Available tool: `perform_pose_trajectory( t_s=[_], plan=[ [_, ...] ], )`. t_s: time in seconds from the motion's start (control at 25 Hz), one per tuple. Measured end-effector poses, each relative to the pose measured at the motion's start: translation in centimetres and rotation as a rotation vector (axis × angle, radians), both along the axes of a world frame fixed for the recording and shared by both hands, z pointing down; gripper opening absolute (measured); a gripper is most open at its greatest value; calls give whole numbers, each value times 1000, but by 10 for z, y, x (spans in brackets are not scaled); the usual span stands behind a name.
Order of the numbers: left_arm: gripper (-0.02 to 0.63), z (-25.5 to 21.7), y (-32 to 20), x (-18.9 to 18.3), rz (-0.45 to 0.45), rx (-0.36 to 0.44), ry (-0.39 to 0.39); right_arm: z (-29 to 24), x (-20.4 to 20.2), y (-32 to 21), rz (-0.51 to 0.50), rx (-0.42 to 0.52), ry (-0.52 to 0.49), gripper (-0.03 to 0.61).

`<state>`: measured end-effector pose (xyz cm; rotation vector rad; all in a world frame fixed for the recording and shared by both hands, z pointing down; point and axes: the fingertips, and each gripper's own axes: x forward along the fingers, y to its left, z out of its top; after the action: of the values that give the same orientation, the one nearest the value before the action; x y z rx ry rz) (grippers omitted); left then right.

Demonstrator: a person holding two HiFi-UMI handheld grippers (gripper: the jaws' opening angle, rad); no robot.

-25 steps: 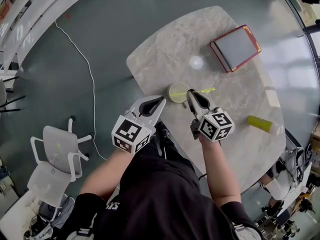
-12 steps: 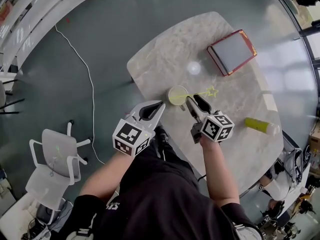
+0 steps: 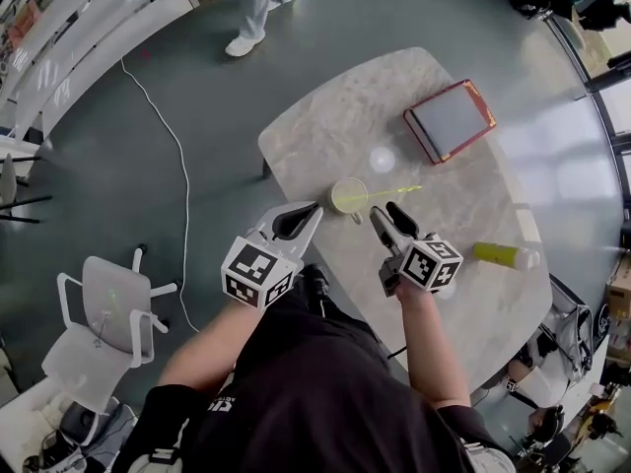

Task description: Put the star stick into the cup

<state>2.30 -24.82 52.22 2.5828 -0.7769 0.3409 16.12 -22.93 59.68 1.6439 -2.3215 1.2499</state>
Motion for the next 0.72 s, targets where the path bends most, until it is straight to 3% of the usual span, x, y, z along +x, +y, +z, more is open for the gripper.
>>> perform_pose_trajectory(
  t_s=[0.32,0.72],
  plan=[
    [2,-39,11,-11,-46,54,7,-42,-12,19,-34,58,-14,195],
    [2,-84,19,-35,-117,118,18,-112,-25,19,-80,201,-14,163]
  ],
)
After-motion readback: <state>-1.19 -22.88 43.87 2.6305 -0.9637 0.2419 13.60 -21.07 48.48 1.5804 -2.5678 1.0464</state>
